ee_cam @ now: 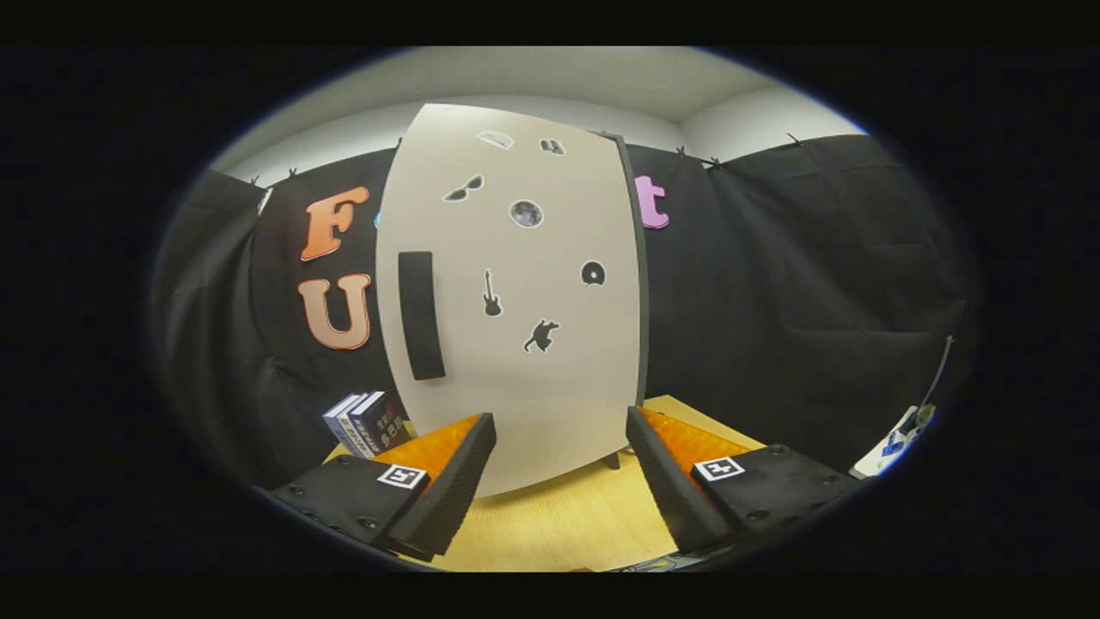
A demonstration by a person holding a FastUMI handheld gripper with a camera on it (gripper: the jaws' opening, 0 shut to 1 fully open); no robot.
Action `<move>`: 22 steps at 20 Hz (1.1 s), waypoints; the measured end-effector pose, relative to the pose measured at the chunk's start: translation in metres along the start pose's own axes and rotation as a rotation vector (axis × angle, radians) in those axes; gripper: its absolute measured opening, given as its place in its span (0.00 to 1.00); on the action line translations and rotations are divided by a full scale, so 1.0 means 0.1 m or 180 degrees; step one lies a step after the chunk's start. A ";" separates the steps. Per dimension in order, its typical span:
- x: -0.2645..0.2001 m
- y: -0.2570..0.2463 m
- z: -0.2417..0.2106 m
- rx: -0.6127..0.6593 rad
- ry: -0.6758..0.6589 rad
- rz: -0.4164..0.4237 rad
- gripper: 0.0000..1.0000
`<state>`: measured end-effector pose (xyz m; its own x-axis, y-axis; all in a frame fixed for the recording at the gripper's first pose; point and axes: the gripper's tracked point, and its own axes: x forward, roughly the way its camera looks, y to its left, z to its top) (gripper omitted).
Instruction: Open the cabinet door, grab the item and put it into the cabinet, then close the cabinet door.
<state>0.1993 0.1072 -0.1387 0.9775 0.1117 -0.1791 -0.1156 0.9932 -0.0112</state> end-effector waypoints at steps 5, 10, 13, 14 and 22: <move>-0.21 -0.01 0.16 -0.0010 -0.0056 0.0022 0.98; -0.39 -0.09 0.33 0.0010 -0.0148 -0.0002 0.98; -0.48 -0.12 0.41 0.0044 -0.0205 -0.0002 0.98; -0.49 -0.14 0.42 0.0035 -0.0215 -0.0015 0.98; -0.56 -0.22 0.36 0.0069 -0.0200 -0.0060 0.98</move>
<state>0.1533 0.0799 -0.0932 0.9887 0.0941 -0.1168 -0.0939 0.9956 0.0073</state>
